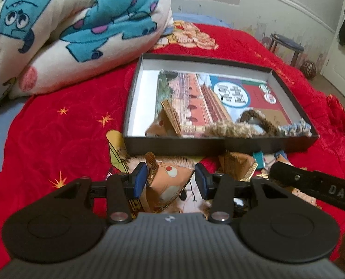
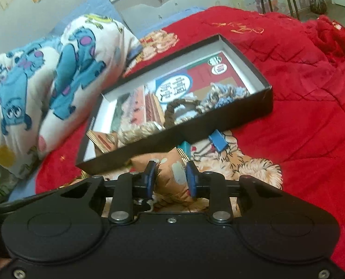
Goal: Organize objects
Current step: 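Lift both held candies and carry them over the black box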
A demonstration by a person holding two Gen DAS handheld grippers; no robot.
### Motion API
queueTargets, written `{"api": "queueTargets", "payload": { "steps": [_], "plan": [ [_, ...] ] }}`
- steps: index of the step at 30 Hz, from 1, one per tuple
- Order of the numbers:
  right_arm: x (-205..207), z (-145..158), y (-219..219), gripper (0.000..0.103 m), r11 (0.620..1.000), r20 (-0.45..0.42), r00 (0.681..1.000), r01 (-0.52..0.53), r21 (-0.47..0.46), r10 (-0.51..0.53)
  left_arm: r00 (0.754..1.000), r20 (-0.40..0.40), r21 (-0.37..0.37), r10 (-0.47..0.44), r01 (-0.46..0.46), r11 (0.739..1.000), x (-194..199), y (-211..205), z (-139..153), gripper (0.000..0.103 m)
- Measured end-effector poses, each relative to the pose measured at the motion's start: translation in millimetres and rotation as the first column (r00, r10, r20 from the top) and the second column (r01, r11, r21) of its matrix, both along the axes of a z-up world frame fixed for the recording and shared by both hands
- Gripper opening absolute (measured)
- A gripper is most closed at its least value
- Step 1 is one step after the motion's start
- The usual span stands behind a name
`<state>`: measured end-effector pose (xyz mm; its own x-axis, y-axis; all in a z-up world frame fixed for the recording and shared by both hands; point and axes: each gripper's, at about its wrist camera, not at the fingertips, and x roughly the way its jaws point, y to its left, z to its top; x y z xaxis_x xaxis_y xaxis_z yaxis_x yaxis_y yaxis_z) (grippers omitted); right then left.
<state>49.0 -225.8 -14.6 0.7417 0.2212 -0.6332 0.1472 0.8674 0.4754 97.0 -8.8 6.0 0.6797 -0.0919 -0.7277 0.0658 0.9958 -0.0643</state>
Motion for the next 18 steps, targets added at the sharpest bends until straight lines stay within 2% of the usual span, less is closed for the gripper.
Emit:
{"api": "queueTargets", "payload": {
  "steps": [5,11,15,18],
  "plan": [
    [-2.1,15.0,-4.6,0.027,0.998,0.058,0.998,-0.014,0.062,0.011,0.998,0.063,-0.03,0.005,-0.004,1.0,-2.7,8.5,16.3,0.049],
    [2.8,44.0,-3.2,0.027,0.995,0.15,0.988,-0.059,0.084,0.046,0.995,0.098,-0.095,0.008,0.001,0.996,1.0,16.8,40.3,0.049],
    [14.9,63.4,-1.8,0.027,0.994,0.188,0.98,-0.075,0.08,0.059,0.99,0.142,-0.028,0.012,-0.008,1.0,10.2,13.4,57.1,0.049],
    [25.8,73.7,-5.9,0.027,0.992,0.203,0.978,-0.077,0.096,0.057,0.989,0.149,-0.02,0.013,-0.01,1.0,20.4,15.8,64.5,0.049]
  ]
}}
